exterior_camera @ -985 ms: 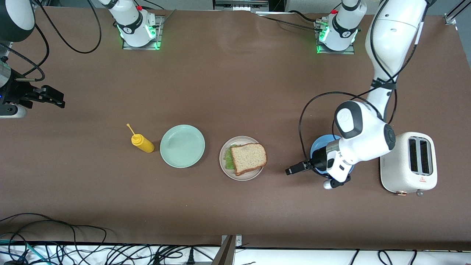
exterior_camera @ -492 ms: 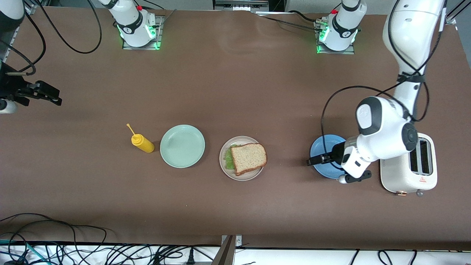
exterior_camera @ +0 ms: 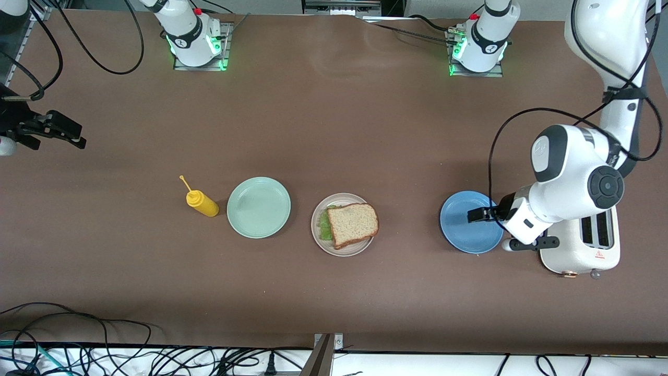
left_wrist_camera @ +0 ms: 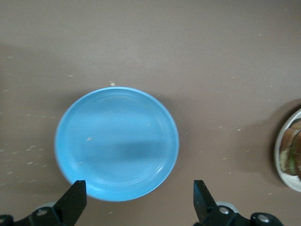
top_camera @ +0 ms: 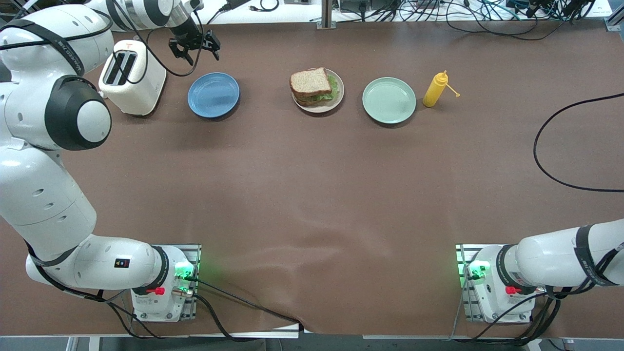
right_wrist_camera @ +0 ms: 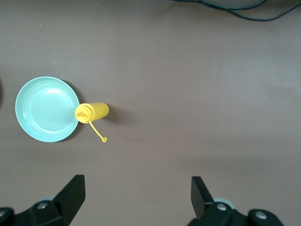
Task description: Make sandwich on beige plate with both arms
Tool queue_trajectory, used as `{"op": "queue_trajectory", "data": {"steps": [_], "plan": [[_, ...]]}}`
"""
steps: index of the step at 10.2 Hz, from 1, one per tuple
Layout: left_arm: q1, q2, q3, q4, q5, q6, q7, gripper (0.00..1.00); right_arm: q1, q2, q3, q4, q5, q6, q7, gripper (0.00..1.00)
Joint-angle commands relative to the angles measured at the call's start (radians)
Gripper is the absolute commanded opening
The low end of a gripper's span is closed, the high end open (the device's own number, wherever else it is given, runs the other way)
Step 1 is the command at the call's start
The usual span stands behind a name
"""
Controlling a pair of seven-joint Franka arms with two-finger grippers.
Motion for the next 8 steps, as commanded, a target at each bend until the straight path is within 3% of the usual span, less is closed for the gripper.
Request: {"op": "queue_trajectory", "data": {"steps": [1, 3, 8], "plan": [[0.007, -0.106, 0.009, -0.041, 0.1, -0.106, 0.003, 1.0, -0.001, -0.065, 0.002, -0.066, 0.019, 0.024, -0.003, 1.0], [0.01, -0.162, 0.007, -0.04, 0.171, -0.189, 0.006, 1.0, 0.005, -0.036, 0.006, -0.01, 0.01, 0.007, -0.009, 1.0], [0.028, -0.249, 0.004, -0.027, 0.171, -0.309, 0.091, 1.0, 0.003, -0.037, -0.005, -0.009, 0.021, -0.04, 0.011, 1.0]]}}
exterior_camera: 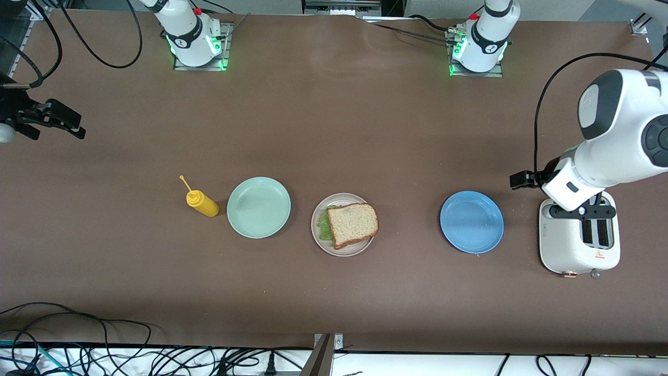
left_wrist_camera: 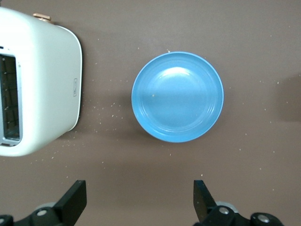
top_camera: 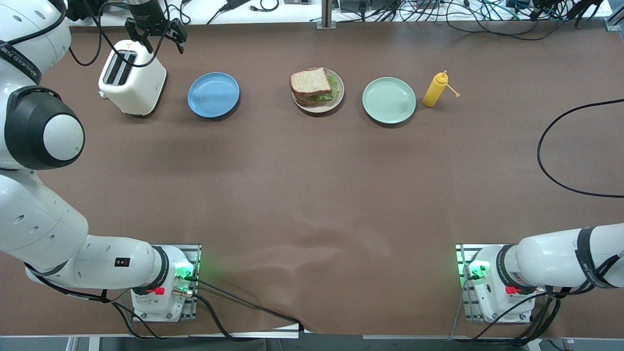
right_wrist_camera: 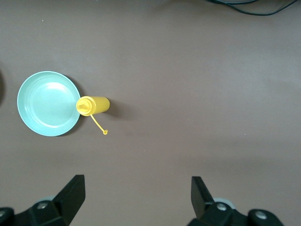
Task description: Make sandwich on beige plate with both arms
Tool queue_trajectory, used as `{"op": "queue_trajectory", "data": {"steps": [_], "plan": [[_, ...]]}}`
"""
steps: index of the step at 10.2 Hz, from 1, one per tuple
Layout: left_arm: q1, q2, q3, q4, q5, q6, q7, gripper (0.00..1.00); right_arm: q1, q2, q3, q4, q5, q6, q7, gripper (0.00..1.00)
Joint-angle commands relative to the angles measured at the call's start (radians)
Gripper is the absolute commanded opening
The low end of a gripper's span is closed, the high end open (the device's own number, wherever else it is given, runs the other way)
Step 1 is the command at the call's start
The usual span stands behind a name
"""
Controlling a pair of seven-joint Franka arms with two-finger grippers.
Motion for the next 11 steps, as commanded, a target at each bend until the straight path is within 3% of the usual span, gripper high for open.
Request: {"op": "queue_trajectory", "data": {"steps": [1, 8, 11], "plan": [[0.013, -0.069, -0.01, -0.023, 0.02, -0.068, 0.066, 1.0, 0.002, -0.003, 0.001, 0.014, 0.018, -0.026, 0.013, 1.0], [0.019, -0.19, -0.012, 0.033, 0.026, -0.275, 0.143, 1.0, 0.002, 0.001, -0.001, 0.019, 0.018, -0.01, 0.012, 1.0], [0.022, -0.198, -0.013, 0.109, 0.026, -0.363, 0.145, 1.0, 0.003, 0.001, 0.002, 0.019, 0.015, -0.01, 0.012, 1.0]]}}
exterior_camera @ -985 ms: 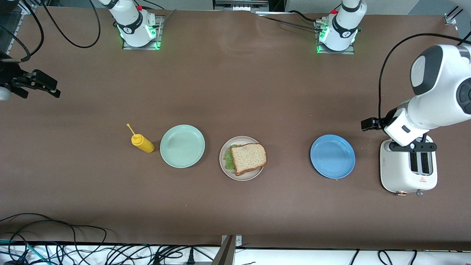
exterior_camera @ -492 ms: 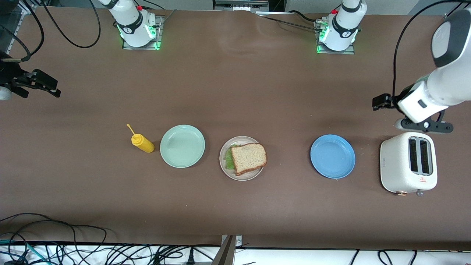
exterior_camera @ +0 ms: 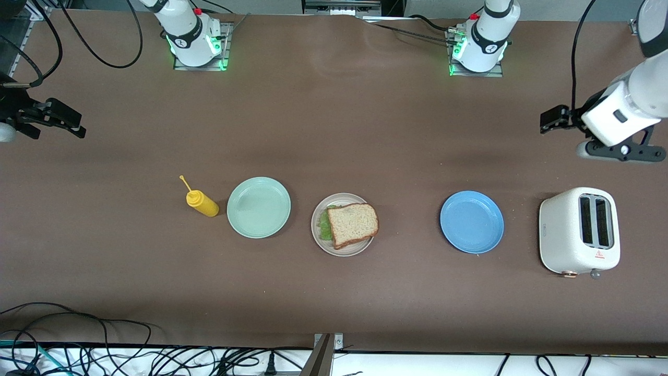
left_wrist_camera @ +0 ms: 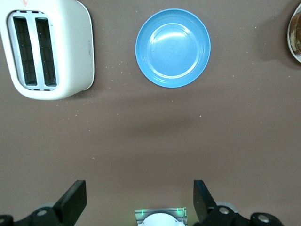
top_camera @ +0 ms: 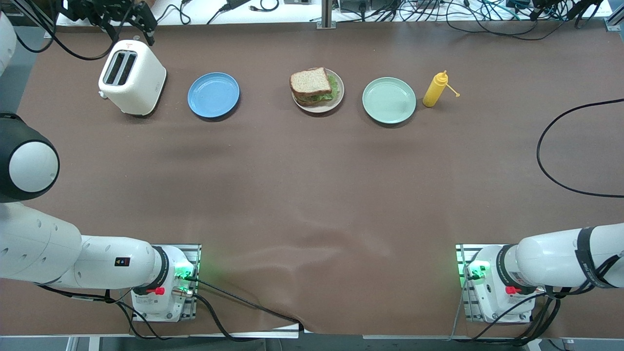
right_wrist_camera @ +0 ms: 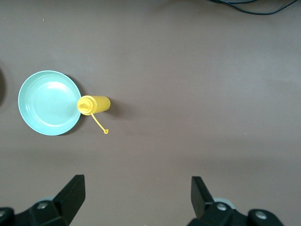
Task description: Make sandwich on beige plate with both arms
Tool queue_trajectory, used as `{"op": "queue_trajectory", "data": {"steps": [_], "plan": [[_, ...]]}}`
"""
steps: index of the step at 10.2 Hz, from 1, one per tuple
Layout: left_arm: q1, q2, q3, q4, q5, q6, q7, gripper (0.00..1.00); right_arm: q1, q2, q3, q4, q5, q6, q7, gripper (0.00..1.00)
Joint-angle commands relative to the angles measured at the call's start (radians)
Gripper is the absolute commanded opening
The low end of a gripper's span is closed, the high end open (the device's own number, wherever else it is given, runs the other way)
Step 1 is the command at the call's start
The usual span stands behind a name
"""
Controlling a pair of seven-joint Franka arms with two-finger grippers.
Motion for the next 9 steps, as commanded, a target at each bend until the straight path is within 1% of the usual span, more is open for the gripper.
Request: {"op": "queue_trajectory", "data": {"steps": [1, 3, 6, 9], "plan": [[0.023, -0.022, -0.02, 0.041, 0.026, -0.049, 0.027, 1.0, 0.003, 0.001, 0.003, 0.016, 0.01, -0.008, 0.011, 1.0], [0.024, -0.044, -0.025, 0.032, 0.029, -0.048, 0.025, 1.0, 0.003, 0.0, 0.003, 0.016, 0.005, -0.008, 0.011, 1.0], [0.024, -0.047, -0.039, 0.022, 0.052, -0.037, 0.028, 1.0, 0.002, 0.001, 0.001, 0.016, 0.014, -0.006, 0.011, 1.0], [0.025, -0.044, -0.039, 0.019, 0.032, -0.036, 0.065, 1.0, 0.003, 0.001, 0.001, 0.017, 0.008, -0.008, 0.011, 1.0]]}}
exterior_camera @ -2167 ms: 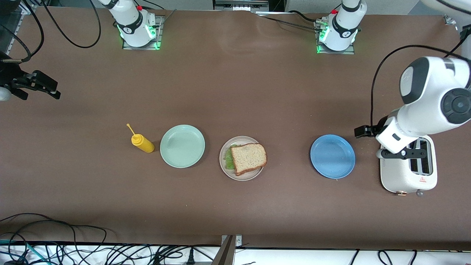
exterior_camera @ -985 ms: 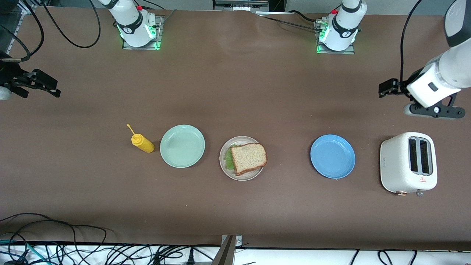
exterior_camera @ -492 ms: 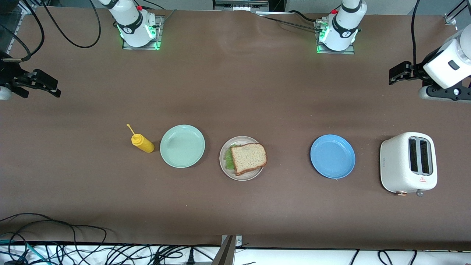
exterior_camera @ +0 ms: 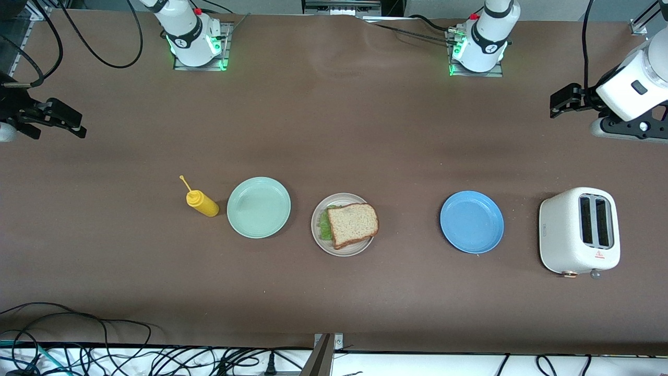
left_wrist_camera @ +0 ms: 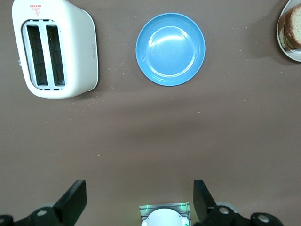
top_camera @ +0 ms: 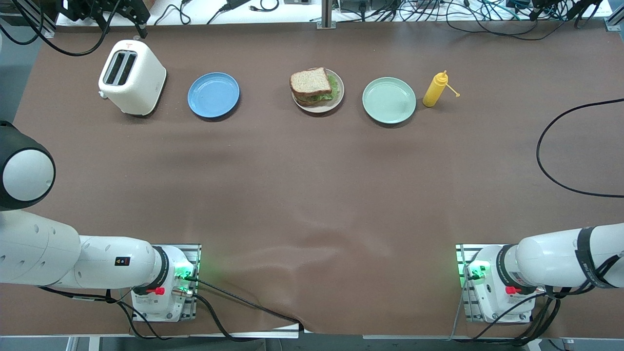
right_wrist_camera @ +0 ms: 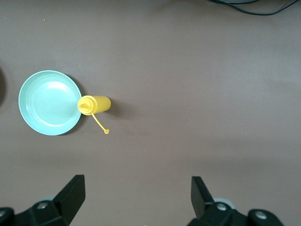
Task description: Make sandwich on beige plate with both arms
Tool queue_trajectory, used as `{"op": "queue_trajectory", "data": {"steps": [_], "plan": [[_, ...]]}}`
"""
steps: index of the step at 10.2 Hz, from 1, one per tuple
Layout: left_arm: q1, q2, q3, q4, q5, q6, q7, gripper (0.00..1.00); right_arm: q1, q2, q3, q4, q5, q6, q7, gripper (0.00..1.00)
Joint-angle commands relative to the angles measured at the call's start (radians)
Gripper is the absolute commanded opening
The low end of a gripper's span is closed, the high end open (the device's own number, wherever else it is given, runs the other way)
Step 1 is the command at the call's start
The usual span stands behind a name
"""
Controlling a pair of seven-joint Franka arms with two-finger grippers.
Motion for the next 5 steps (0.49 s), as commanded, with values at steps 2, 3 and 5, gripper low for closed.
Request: {"op": "queue_trajectory", "data": {"steps": [2, 3, 5], "plan": [[0.027, -0.007, -0.01, -0.007, -0.046, -0.003, 0.031, 1.0, 0.001, 0.001, -0.001, 0.015, 0.014, -0.008, 0.01, 1.0], [0.027, -0.004, -0.007, -0.005, -0.046, -0.002, 0.03, 1.0, 0.001, 0.001, -0.001, 0.015, 0.014, -0.008, 0.01, 1.0], [0.027, -0.004, -0.007, -0.005, -0.047, -0.002, -0.001, 1.0, 0.001, 0.001, -0.001, 0.017, 0.013, -0.008, 0.011, 1.0]]}}
